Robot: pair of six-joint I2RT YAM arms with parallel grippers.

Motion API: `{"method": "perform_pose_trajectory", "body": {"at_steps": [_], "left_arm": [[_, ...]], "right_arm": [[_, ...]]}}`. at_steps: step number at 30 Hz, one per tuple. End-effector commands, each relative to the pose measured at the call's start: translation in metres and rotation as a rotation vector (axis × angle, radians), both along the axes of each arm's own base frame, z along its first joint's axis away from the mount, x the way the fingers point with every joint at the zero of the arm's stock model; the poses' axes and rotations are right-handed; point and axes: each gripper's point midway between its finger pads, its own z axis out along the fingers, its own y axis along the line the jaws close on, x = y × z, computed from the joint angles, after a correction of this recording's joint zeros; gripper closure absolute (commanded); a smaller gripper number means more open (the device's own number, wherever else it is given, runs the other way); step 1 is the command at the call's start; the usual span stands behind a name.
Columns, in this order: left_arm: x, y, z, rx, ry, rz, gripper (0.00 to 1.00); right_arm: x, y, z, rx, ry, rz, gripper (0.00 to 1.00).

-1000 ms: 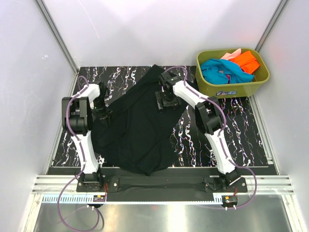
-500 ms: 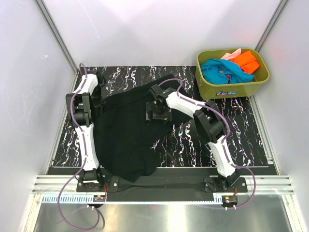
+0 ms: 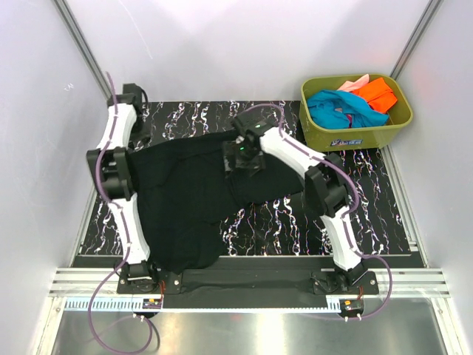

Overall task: Fold and stack the t-shirts
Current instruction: Fold the tshirt

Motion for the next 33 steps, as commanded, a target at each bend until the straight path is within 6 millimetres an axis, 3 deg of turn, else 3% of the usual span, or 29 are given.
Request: {"method": "perform_pose_trajectory", "body": {"at_steps": [1, 2, 3, 4, 5, 7, 8, 9, 10, 11, 12, 15, 21, 27, 29, 33], "left_arm": [[-0.016, 0.003, 0.085, 0.040, -0.190, 0.036, 0.54], [-0.026, 0.000, 0.079, 0.026, -0.175, 0.057, 0.56], [-0.036, -0.004, 0.088, 0.002, -0.208, 0.102, 0.57], [-0.057, -0.008, 0.063, -0.010, -0.137, 0.126, 0.60], [-0.068, -0.010, 0.056, -0.019, -0.126, 0.152, 0.63], [-0.082, -0.024, 0.044, -0.095, -0.149, 0.200, 0.67], [-0.102, -0.030, 0.022, -0.121, -0.094, 0.244, 0.71], [-0.109, -0.035, 0.012, -0.143, -0.085, 0.264, 0.72], [-0.117, -0.042, 0.010, -0.180, -0.089, 0.281, 0.72], [-0.135, -0.047, -0.009, -0.196, -0.035, 0.299, 0.72], [-0.138, -0.049, -0.015, -0.205, -0.040, 0.332, 0.72], [-0.151, -0.051, -0.030, -0.205, 0.005, 0.363, 0.73], [-0.136, -0.039, -0.032, -0.148, -0.025, 0.295, 0.72], [-0.117, -0.037, -0.002, -0.143, -0.147, 0.175, 0.67], [-0.115, -0.035, 0.008, -0.130, -0.169, 0.149, 0.63], [-0.113, -0.031, 0.026, -0.112, -0.213, 0.106, 0.52]], "right_arm": [[0.028, -0.061, 0.010, -0.085, -0.057, -0.026, 0.00], [0.035, -0.073, 0.004, -0.102, -0.051, -0.043, 0.00], [0.038, -0.079, 0.001, -0.120, -0.058, -0.030, 0.00], [0.044, -0.085, -0.002, -0.140, -0.077, -0.031, 0.01], [0.049, -0.088, -0.002, -0.147, -0.092, -0.032, 0.03], [0.059, -0.094, -0.007, -0.148, -0.118, -0.046, 0.11], [0.061, -0.095, -0.009, -0.147, -0.118, -0.052, 0.16], [0.062, -0.101, -0.013, -0.152, -0.111, -0.072, 0.22], [0.063, -0.103, -0.017, -0.161, -0.109, -0.077, 0.34], [0.063, -0.105, -0.018, -0.160, -0.108, -0.085, 0.40], [0.060, -0.114, -0.026, -0.196, -0.103, -0.101, 0.45], [0.058, -0.126, -0.031, -0.216, -0.120, -0.112, 0.47], [0.087, -0.127, 0.005, -0.107, -0.259, -0.220, 0.43], [0.152, -0.133, 0.052, 0.104, -0.376, -0.382, 0.38], [0.175, -0.134, 0.059, 0.117, -0.396, -0.394, 0.34], [0.197, -0.138, 0.052, 0.135, -0.373, -0.394, 0.30]]}}
